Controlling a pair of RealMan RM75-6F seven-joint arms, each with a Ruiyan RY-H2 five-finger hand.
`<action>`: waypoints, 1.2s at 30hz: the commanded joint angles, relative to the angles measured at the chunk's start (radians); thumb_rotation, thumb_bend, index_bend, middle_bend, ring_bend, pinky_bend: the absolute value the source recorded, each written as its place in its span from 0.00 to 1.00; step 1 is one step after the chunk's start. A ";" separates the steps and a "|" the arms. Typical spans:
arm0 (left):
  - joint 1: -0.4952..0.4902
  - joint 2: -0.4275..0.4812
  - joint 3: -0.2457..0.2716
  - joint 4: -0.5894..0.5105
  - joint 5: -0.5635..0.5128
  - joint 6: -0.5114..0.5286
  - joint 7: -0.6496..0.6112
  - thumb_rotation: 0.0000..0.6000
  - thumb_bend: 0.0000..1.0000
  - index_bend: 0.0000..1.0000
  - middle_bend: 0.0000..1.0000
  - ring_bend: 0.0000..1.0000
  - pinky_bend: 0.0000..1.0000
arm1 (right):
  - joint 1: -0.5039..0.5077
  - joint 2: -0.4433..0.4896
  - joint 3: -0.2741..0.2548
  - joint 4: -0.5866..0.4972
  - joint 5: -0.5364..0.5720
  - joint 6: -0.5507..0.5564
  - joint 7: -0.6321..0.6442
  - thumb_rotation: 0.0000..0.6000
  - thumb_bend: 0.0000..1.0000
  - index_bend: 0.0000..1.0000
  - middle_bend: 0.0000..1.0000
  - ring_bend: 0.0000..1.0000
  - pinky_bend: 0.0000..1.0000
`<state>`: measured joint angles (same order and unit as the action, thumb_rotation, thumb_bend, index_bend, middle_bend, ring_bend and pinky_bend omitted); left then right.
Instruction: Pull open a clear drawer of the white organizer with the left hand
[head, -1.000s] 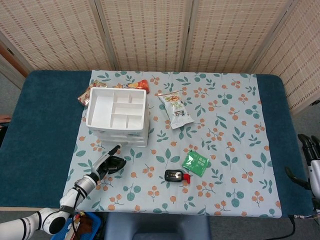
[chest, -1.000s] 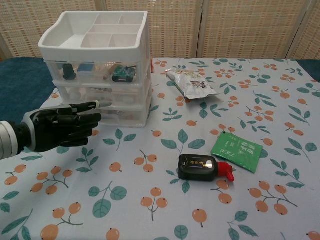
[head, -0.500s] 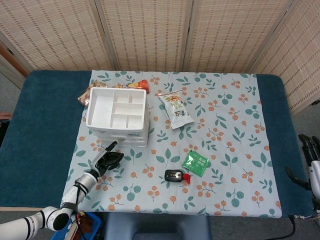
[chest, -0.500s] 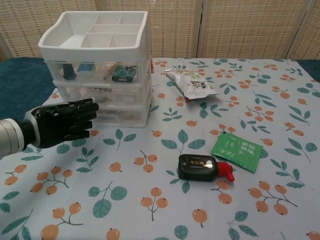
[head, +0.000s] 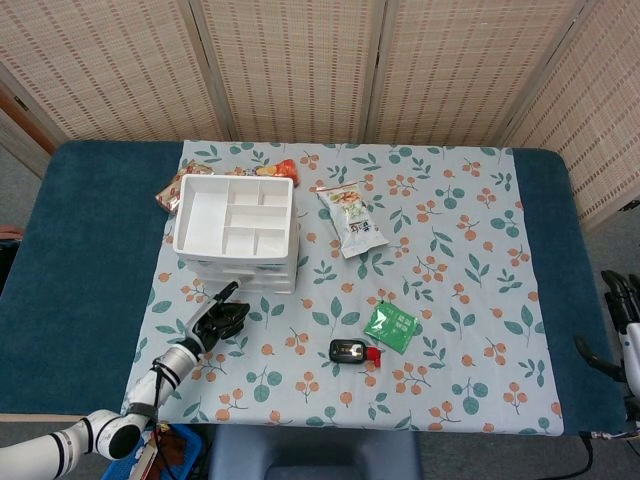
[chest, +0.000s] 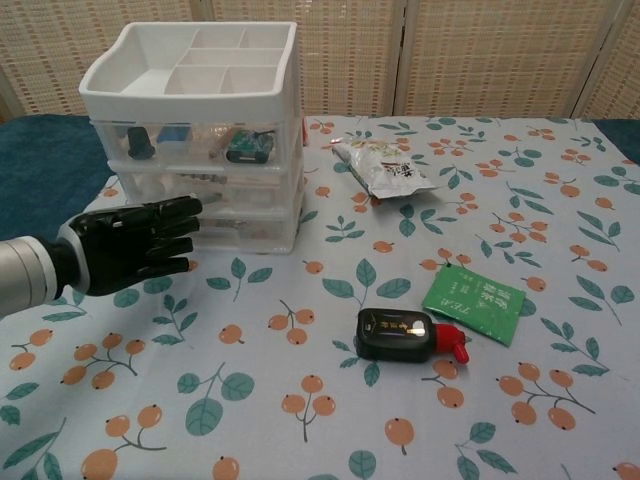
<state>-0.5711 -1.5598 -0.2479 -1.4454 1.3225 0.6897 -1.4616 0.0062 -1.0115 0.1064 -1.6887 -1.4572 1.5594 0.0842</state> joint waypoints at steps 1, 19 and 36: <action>-0.004 -0.003 -0.003 0.005 -0.001 -0.006 -0.008 1.00 0.43 0.13 0.84 0.90 1.00 | -0.001 -0.001 0.000 0.002 0.001 0.000 0.002 1.00 0.28 0.04 0.08 0.07 0.21; -0.018 -0.008 -0.024 0.022 -0.022 -0.040 -0.035 1.00 0.43 0.20 0.84 0.90 1.00 | -0.004 -0.008 -0.001 0.018 0.008 -0.006 0.015 1.00 0.28 0.04 0.08 0.07 0.21; -0.012 -0.015 -0.018 0.039 -0.001 -0.051 -0.061 1.00 0.43 0.24 0.84 0.90 1.00 | -0.004 -0.007 0.000 0.014 0.010 -0.009 0.007 1.00 0.28 0.04 0.08 0.07 0.21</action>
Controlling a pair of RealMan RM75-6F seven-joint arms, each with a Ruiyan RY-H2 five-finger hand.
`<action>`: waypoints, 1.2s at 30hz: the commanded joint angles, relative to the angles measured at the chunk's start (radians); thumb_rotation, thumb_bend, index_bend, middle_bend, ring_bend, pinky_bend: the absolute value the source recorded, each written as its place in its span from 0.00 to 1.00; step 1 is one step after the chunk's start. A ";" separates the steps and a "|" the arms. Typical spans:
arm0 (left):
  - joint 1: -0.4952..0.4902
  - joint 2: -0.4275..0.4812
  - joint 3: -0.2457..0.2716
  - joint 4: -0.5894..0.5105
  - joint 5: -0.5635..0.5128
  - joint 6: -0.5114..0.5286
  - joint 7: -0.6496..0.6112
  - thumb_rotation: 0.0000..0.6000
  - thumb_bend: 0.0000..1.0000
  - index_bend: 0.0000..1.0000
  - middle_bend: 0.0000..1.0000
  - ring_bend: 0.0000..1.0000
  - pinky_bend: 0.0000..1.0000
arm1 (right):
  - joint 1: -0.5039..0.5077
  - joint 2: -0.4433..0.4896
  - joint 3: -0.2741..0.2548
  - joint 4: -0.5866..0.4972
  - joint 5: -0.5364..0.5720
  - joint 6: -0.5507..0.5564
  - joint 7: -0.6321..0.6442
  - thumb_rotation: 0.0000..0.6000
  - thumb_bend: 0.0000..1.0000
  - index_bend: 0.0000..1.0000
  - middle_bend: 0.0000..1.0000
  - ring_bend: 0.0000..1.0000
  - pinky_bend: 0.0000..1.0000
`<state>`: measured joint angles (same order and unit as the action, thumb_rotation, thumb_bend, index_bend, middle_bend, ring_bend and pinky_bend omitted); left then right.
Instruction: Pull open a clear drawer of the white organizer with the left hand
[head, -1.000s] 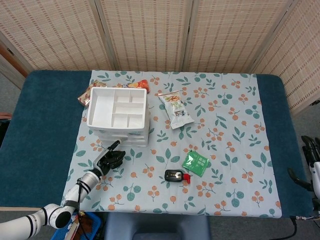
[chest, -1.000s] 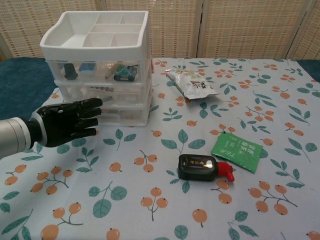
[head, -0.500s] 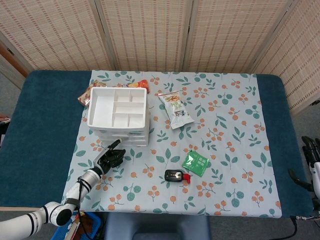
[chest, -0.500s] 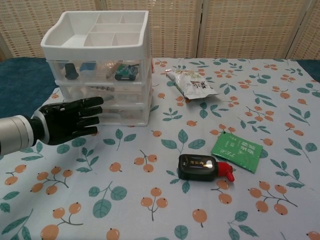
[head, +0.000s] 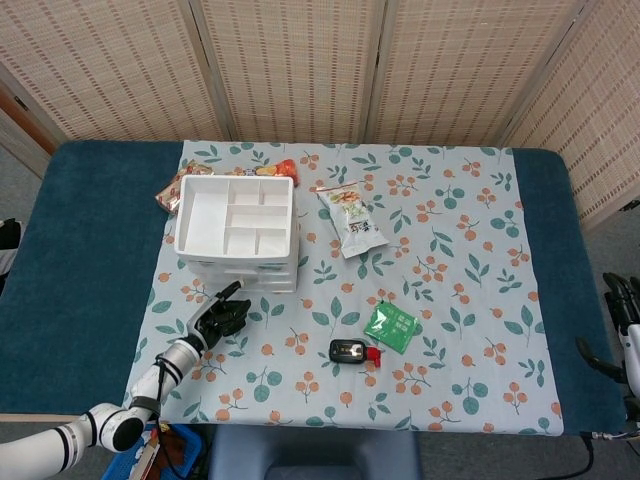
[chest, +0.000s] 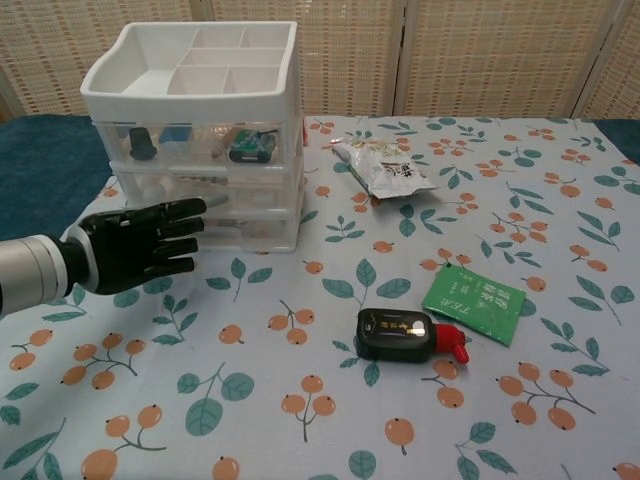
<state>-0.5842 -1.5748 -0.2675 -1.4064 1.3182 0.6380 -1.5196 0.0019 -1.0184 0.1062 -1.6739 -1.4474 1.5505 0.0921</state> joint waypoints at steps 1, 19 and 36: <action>0.002 0.001 0.003 0.001 0.006 0.002 -0.005 1.00 0.43 0.25 0.84 0.90 1.00 | 0.000 0.000 0.000 -0.001 0.000 0.000 -0.001 1.00 0.28 0.04 0.08 0.07 0.21; 0.025 0.028 0.051 -0.021 0.052 0.028 -0.028 1.00 0.43 0.19 0.84 0.90 1.00 | -0.001 -0.002 -0.002 -0.002 -0.003 -0.001 -0.004 1.00 0.28 0.04 0.08 0.07 0.21; 0.099 0.151 0.155 -0.089 0.072 0.181 0.409 1.00 0.43 0.15 0.82 0.88 1.00 | 0.002 -0.002 0.002 -0.004 -0.004 0.000 -0.010 1.00 0.28 0.04 0.08 0.07 0.21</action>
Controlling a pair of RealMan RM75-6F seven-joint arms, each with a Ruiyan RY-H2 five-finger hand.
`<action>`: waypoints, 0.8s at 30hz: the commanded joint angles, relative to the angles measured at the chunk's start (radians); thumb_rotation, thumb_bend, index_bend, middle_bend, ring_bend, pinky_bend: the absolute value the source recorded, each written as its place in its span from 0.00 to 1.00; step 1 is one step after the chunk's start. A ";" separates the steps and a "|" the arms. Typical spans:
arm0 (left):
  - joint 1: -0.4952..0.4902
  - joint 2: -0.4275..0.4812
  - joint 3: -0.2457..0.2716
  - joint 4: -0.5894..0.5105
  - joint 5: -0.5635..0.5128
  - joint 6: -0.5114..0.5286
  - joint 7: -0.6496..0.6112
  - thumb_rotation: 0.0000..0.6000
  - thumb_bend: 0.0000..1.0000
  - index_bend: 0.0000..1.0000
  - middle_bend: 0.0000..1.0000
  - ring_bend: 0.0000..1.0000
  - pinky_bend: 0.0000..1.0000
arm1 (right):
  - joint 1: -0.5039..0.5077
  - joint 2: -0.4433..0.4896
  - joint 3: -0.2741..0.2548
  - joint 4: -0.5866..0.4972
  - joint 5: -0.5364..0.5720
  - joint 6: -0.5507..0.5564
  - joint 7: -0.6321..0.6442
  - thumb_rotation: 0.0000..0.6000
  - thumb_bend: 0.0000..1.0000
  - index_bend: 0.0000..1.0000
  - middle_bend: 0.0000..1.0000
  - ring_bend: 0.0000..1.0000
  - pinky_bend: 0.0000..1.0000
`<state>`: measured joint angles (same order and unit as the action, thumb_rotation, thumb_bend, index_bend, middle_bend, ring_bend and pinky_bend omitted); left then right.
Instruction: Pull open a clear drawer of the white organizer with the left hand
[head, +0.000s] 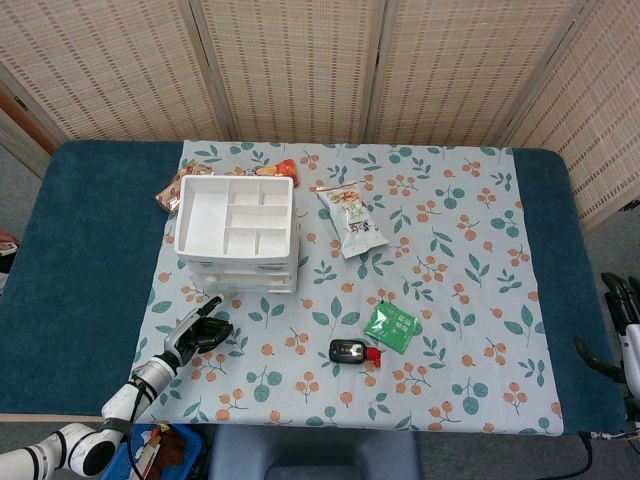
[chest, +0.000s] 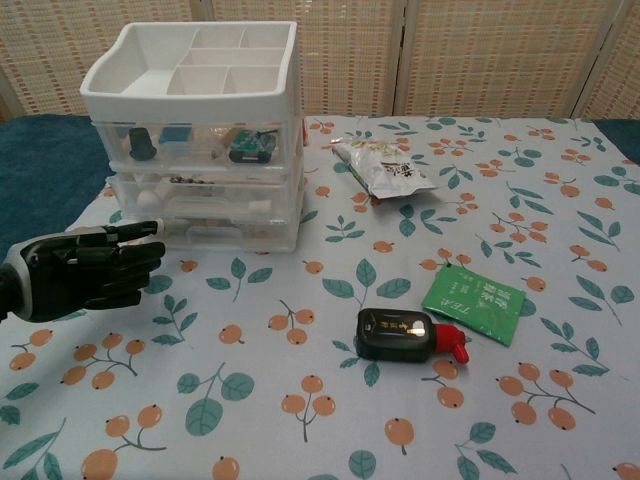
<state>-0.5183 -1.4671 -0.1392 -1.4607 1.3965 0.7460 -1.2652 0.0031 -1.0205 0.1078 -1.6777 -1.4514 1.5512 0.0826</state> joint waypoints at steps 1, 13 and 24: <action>0.041 0.051 0.025 -0.042 -0.016 0.098 0.210 1.00 0.43 0.16 0.82 0.88 1.00 | 0.002 0.000 0.003 -0.001 0.002 -0.001 -0.004 1.00 0.28 0.04 0.08 0.07 0.21; 0.081 0.125 0.026 -0.154 0.004 0.304 0.719 1.00 0.43 0.20 0.82 0.88 1.00 | 0.008 0.004 0.010 -0.010 0.006 -0.003 -0.016 1.00 0.28 0.04 0.08 0.07 0.21; 0.029 0.118 -0.009 -0.172 -0.062 0.268 0.891 1.00 0.43 0.18 0.82 0.88 1.00 | 0.001 0.005 0.008 -0.005 0.001 0.011 -0.005 1.00 0.28 0.04 0.08 0.07 0.21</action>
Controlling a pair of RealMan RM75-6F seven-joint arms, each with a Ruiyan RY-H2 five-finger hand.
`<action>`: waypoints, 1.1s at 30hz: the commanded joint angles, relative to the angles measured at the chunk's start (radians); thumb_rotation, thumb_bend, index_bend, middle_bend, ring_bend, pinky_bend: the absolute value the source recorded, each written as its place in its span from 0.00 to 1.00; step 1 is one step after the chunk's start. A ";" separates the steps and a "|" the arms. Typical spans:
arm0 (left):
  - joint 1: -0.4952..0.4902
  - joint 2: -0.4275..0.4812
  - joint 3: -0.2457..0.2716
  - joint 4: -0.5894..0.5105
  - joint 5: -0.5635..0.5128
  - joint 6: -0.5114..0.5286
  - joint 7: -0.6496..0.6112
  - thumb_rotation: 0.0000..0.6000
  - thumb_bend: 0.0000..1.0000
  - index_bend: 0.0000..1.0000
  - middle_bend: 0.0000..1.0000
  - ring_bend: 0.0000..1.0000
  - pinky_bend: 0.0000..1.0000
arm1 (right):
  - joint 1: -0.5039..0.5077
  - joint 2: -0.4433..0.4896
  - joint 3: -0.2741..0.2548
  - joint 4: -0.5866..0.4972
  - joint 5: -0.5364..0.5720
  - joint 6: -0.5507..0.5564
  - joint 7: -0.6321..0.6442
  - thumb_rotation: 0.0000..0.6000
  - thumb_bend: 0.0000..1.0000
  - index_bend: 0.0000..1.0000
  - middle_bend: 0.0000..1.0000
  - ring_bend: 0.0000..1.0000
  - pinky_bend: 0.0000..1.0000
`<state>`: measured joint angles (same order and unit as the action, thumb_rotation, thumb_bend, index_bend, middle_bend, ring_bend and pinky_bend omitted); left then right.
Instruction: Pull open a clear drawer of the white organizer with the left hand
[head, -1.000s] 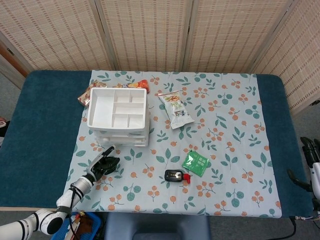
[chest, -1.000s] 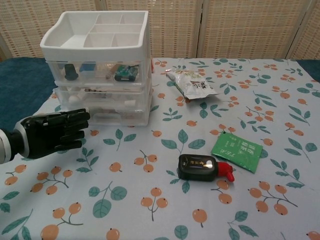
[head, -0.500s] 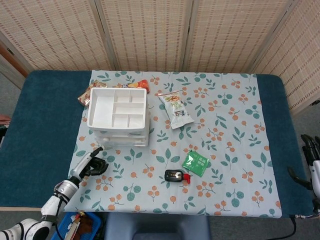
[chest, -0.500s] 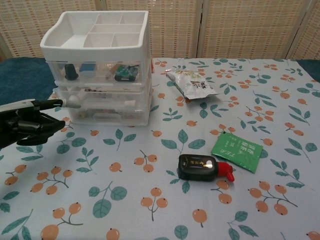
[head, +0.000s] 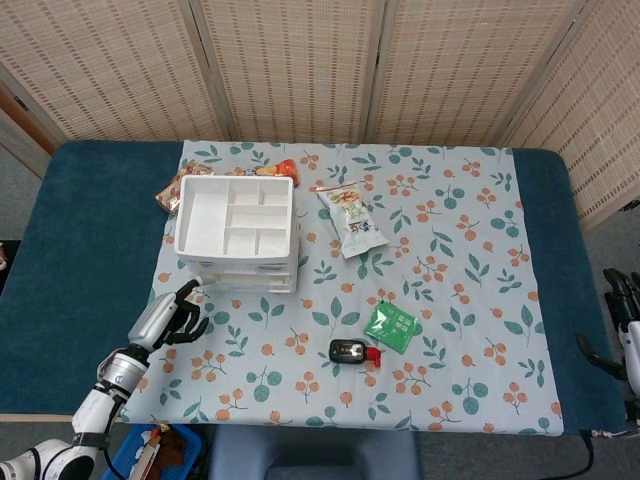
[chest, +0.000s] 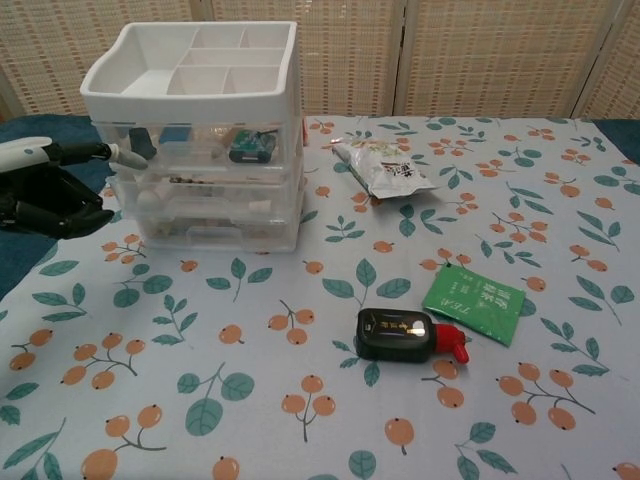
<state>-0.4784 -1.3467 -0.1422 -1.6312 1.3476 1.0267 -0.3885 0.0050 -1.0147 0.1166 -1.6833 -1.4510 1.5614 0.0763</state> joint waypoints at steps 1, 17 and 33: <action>-0.016 -0.006 -0.008 0.002 -0.022 -0.019 0.024 1.00 0.43 0.18 0.82 0.88 1.00 | -0.002 -0.001 -0.001 0.002 0.001 0.002 0.003 1.00 0.28 0.04 0.08 0.07 0.21; -0.062 -0.043 -0.021 0.039 -0.096 -0.073 0.112 1.00 0.43 0.18 0.82 0.88 1.00 | -0.013 0.000 -0.002 0.012 0.006 0.011 0.014 1.00 0.28 0.04 0.08 0.07 0.21; -0.089 -0.058 -0.015 0.054 -0.113 -0.076 0.223 1.00 0.43 0.21 0.82 0.87 1.00 | -0.018 -0.008 -0.003 0.021 0.013 0.009 0.023 1.00 0.28 0.04 0.08 0.07 0.21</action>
<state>-0.5654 -1.4034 -0.1577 -1.5778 1.2360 0.9513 -0.1679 -0.0136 -1.0222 0.1137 -1.6623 -1.4379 1.5712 0.0988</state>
